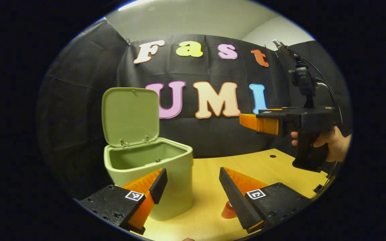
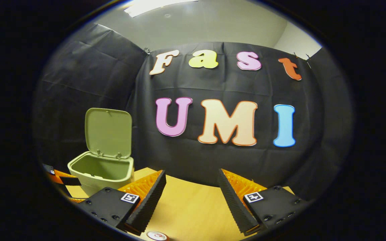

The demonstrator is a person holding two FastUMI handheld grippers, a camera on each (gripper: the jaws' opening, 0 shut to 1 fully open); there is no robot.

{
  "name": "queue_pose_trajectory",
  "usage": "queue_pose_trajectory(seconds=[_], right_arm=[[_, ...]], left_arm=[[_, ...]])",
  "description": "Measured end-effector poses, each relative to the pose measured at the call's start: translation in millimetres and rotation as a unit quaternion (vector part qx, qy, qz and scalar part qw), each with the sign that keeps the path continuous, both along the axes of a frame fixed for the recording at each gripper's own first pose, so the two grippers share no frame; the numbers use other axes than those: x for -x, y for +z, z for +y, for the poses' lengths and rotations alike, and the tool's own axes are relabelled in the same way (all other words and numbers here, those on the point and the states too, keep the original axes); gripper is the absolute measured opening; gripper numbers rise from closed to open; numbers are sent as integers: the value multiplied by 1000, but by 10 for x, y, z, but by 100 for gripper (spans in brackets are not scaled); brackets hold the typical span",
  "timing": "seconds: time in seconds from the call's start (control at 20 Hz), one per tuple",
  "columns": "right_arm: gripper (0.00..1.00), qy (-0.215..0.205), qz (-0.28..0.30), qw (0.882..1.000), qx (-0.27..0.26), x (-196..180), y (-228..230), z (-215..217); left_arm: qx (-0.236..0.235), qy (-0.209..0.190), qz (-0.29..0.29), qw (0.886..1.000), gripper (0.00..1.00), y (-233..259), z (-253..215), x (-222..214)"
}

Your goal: Press the lid of the desktop garbage bin to open it, pick up the crumpled paper on the desktop and throw it into the bin, then pick up the pop can on the desktop and drop it into the bin, and finally close the garbage bin lid.

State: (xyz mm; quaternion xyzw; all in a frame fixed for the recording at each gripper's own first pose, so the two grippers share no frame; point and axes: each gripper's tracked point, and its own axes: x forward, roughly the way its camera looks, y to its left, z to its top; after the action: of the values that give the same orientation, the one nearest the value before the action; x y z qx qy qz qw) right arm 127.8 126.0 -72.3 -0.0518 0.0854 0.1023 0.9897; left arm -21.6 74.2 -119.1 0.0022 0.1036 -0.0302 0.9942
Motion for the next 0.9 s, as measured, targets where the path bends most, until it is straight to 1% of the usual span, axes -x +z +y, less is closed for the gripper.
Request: queue_pose_trajectory(seconds=[0.15,0.4,0.45,0.5,0.65,0.7,0.75,0.8,0.9], right_arm=[[98,-37,17,999,10,111,-116,-540],[98,-97,53,994,-4,352,-292,-1333],[100,-109,58,992,-5,413,-316,-1485],[98,-120,62,991,-7,462,-324,-1628],[98,-155,73,985,-7,621,-367,-2023],[96,-166,77,983,-2,675,-402,-2146],[98,-175,82,981,3,726,-419,-2250],[96,-184,87,979,6,773,-435,-2342],[99,-195,97,976,12,880,-467,-2474]], left_arm=[[-9,-29,29,999,95,-327,-325,-39],[-7,-67,86,994,95,-917,-804,20],[-7,-72,94,993,95,-1026,-877,33],[-9,-77,105,991,95,-1154,-941,51],[-15,-73,150,986,96,-1620,-1007,129],[-12,-73,163,984,96,-1738,-1032,159],[-13,-73,174,982,96,-1861,-1062,178],[-14,-74,183,980,96,-1947,-1078,182],[-20,-77,196,977,96,-2129,-1108,163]])
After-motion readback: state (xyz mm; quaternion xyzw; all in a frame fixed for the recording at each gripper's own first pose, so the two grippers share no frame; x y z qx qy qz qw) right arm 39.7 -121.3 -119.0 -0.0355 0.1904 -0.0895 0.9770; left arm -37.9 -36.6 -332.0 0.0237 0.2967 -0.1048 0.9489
